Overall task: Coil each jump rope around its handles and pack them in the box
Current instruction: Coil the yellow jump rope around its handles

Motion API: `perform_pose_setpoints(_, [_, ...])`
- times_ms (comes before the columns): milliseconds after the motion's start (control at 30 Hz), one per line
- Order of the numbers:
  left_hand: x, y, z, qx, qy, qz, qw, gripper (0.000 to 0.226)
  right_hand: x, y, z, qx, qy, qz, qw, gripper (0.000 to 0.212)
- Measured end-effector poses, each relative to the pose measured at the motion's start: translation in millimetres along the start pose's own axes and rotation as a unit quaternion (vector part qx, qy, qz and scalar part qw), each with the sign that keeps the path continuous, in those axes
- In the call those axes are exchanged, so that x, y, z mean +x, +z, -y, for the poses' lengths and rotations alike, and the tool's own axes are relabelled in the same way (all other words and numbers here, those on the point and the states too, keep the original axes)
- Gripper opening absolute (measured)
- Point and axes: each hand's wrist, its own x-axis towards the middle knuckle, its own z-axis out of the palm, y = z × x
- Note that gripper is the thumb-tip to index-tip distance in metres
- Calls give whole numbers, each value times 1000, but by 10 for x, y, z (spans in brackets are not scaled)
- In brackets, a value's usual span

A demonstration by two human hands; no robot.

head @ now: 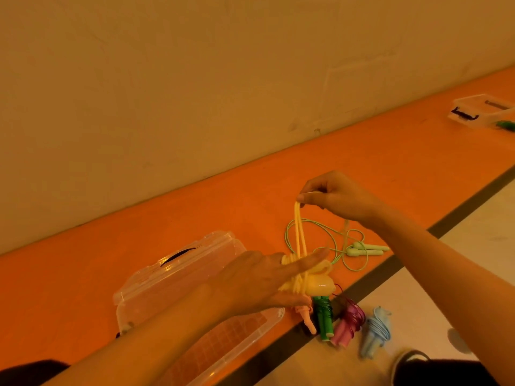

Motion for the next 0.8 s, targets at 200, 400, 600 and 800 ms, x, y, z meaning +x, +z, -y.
perform_pose_setpoints(200, [24,70,-98,-11,5,-1,1000,74,75,351,172,19,-7,4,1000,19])
perform_pose_setpoints(400, [-11,54,-171,-63,-76,-69,993,83,122,516,312,71,-14,19,997,24])
perform_pose_setpoints(600, [-71,-25,-116,-1,-53,-37,998,86,245,373,211,31,-13,15,999,20])
perform_pose_setpoints(800, [-105,-119,-108,50,-3,-43,998,83,228,304,-25,38,19,53,998,22])
